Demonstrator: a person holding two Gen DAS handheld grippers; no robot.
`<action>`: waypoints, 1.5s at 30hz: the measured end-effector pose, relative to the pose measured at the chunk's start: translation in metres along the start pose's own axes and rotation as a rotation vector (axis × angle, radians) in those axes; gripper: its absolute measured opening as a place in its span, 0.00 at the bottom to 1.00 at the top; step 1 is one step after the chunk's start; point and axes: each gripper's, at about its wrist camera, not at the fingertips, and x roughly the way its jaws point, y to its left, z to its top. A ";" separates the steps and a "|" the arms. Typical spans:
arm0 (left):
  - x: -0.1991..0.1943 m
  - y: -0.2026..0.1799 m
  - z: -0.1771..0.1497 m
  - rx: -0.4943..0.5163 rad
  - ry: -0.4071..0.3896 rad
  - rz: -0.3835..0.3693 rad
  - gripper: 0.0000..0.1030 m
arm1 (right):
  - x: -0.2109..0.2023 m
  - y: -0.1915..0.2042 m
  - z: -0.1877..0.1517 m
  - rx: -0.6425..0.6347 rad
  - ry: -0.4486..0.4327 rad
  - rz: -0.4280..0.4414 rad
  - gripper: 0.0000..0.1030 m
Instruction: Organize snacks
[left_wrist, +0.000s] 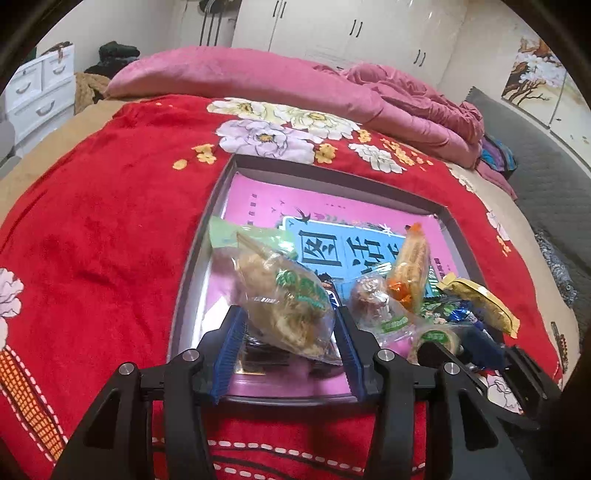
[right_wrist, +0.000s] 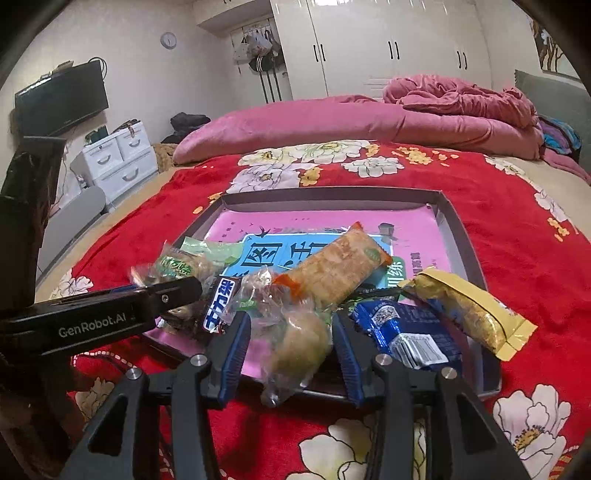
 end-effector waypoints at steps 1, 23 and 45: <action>-0.001 0.000 0.001 0.000 -0.004 0.001 0.54 | -0.002 0.000 0.000 -0.003 -0.006 -0.006 0.55; -0.062 -0.010 -0.047 0.041 0.076 -0.055 0.77 | -0.079 0.001 -0.022 0.053 -0.025 -0.156 0.77; -0.090 -0.025 -0.093 0.117 0.144 -0.047 0.77 | -0.124 0.006 -0.052 0.105 0.029 -0.204 0.85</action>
